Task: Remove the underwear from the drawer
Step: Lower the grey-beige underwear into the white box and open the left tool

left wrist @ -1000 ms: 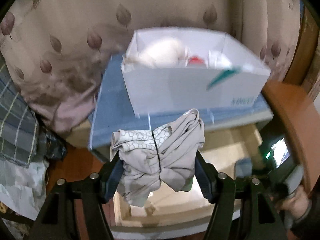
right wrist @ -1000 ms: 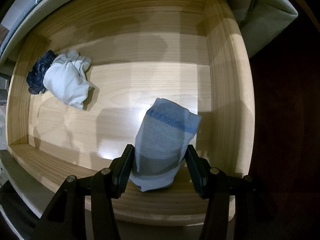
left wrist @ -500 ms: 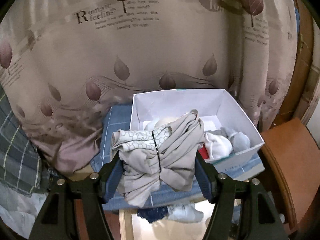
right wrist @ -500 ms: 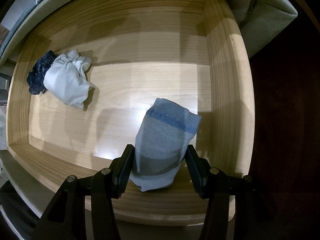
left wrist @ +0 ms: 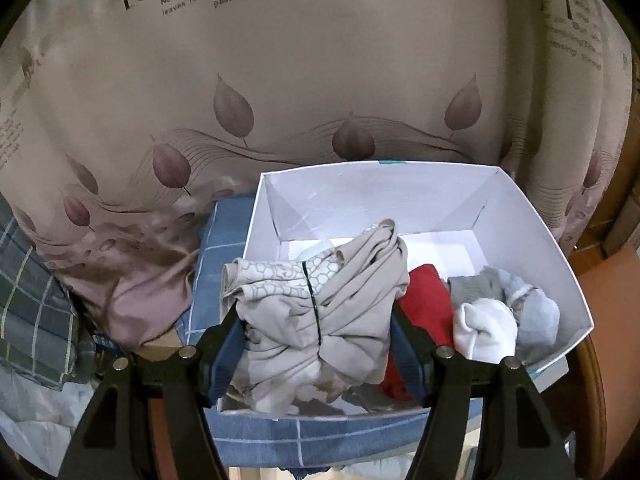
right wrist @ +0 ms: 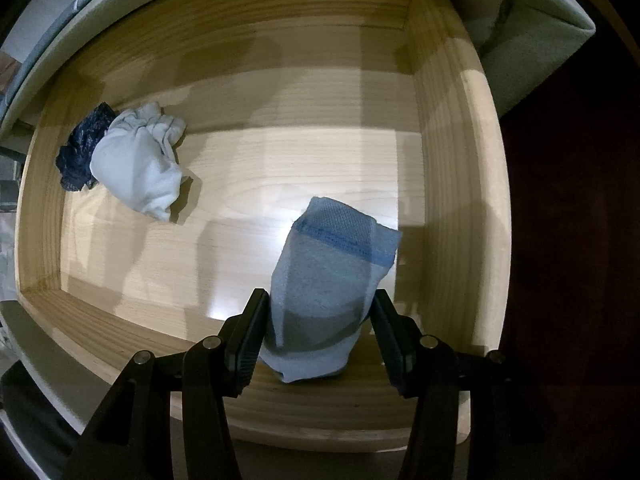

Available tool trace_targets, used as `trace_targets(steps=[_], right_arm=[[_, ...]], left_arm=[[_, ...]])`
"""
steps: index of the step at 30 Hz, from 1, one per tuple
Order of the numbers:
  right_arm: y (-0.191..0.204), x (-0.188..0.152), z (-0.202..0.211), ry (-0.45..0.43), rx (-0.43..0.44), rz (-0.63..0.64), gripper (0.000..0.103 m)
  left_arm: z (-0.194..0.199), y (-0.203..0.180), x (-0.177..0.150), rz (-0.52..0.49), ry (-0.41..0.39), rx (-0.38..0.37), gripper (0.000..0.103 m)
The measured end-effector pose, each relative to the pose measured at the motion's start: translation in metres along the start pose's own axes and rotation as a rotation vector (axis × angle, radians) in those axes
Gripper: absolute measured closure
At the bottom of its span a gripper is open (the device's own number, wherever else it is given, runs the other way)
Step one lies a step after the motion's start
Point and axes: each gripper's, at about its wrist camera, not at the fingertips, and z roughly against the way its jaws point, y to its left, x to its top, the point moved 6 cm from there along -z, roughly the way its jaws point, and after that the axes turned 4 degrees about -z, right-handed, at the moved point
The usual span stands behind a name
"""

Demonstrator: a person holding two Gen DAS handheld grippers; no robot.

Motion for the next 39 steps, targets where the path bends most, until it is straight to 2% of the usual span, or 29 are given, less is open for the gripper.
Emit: trace_targets(steps=[12,21,25,30,36,39], right_arm=[[0.004,-0.004,-0.001,0.001,0.0,0.001,0.053],[0.005,-0.004,-0.001,0.0,-0.002,0.0,0.053],[0.005,-0.003,-0.001,0.0,-0.001,0.0,0.053],[0.006,-0.003,-0.002,0.001,-0.001,0.001,0.053],[0.008,-0.002,-0.004,0.003,-0.007,0.001,0.053],[0.008,0.0,-0.004,0.004,-0.007,0.002,0.053]], left_arm=[[-0.022,0.001,0.012,-0.007,0.033,0.082,0.027],[0.0,-0.011,0.02,0.019,0.022,0.001,0.026],[0.012,-0.02,0.022,0.019,0.025,-0.08,0.026],[0.022,-0.027,0.018,-0.029,0.016,-0.034,0.026],[0.038,-0.02,-0.002,-0.039,0.044,-0.06,0.026],[0.047,-0.009,-0.024,-0.047,0.07,-0.057,0.026]])
